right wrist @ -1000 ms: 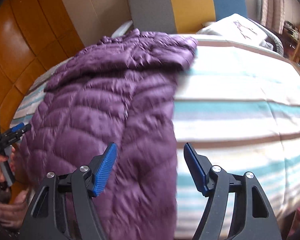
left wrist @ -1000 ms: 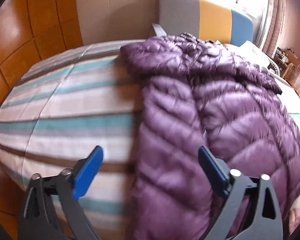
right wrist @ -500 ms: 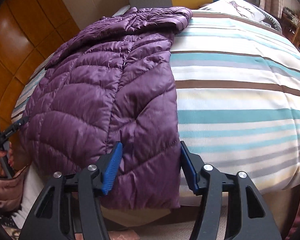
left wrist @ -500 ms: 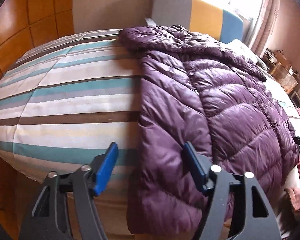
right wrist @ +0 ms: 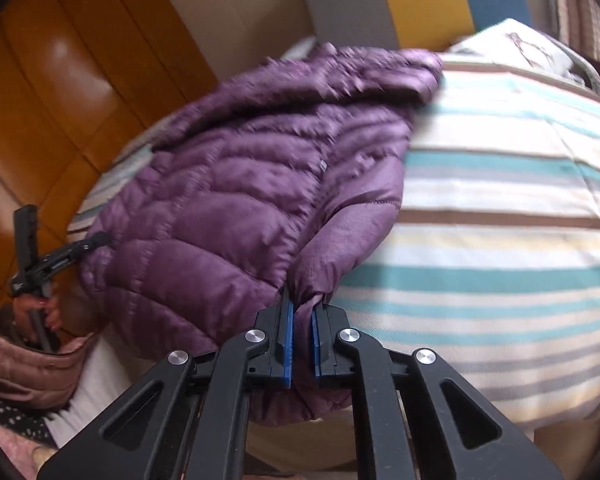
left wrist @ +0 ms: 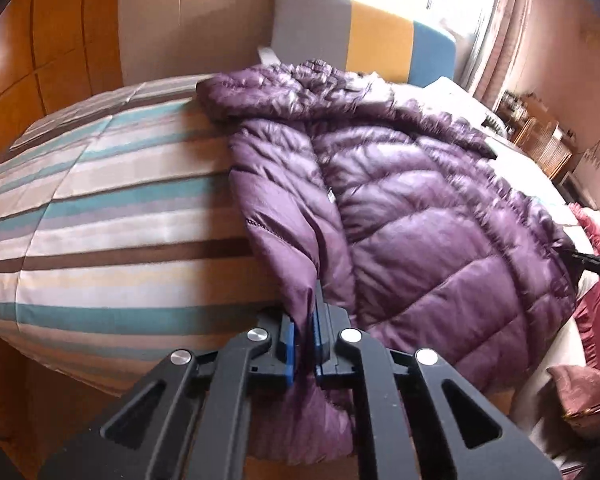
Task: Fold large clothes
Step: 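Grasp the jacket hem with both tools and lift it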
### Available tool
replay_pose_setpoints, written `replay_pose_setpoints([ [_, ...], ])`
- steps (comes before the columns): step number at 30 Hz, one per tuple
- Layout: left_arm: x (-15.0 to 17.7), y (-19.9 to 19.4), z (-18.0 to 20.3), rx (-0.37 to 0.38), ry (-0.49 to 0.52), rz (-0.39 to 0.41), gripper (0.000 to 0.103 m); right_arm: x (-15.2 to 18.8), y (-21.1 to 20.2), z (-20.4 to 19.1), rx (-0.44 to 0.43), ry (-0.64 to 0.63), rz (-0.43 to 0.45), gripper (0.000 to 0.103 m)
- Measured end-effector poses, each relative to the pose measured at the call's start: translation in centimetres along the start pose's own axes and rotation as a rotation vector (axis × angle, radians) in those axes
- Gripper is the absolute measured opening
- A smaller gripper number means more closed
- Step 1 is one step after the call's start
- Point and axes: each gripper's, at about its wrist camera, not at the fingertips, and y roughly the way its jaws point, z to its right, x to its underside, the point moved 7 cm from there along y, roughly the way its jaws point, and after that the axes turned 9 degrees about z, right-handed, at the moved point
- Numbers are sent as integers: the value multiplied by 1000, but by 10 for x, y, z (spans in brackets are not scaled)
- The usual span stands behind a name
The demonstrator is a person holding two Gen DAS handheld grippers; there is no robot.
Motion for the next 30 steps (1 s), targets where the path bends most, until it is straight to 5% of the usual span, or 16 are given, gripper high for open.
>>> replay_pose_setpoints([
  [30, -93, -122, 10, 154, -91, 476, 4, -76, -97, -31, -301, -14, 476, 5],
])
